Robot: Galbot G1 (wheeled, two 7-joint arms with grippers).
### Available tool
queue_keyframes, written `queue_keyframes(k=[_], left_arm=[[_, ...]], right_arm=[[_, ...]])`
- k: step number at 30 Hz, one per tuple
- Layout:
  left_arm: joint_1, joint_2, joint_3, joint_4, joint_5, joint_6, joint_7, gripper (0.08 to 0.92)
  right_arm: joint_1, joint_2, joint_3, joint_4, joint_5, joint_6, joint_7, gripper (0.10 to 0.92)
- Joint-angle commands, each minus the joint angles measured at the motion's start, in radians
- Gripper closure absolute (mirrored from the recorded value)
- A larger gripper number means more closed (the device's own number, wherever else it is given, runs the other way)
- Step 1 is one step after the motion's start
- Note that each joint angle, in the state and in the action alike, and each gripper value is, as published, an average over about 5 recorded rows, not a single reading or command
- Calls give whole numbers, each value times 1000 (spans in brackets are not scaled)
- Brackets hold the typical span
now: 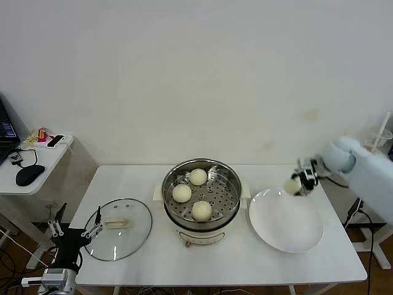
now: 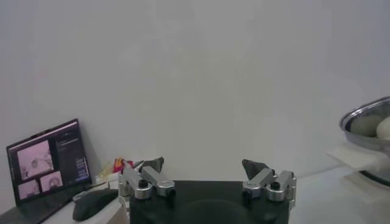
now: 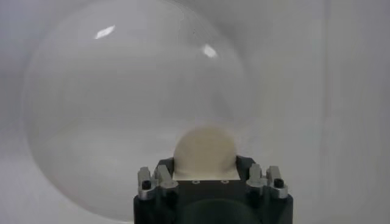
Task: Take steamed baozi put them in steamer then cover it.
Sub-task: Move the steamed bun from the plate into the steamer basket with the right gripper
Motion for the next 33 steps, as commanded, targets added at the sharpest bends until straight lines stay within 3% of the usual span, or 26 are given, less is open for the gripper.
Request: queue_keyframes(k=[1,10,21,33], left_arm=[[-1,3,12,2,2,0,1,177],[-7,-3,13,26,5,-4,-4,177],[-11,-12,1,17,3,-1,-1,177],[-13,1,-14,26,-2,2,0,177]], right_arm=[[462,100,-334,192,362,-181,66,391],[416,268,-412,223,541,-337,223,385],[280,385,-434,133,552,-446,330,381],[187,433,-404,22,475,-451,340,384]])
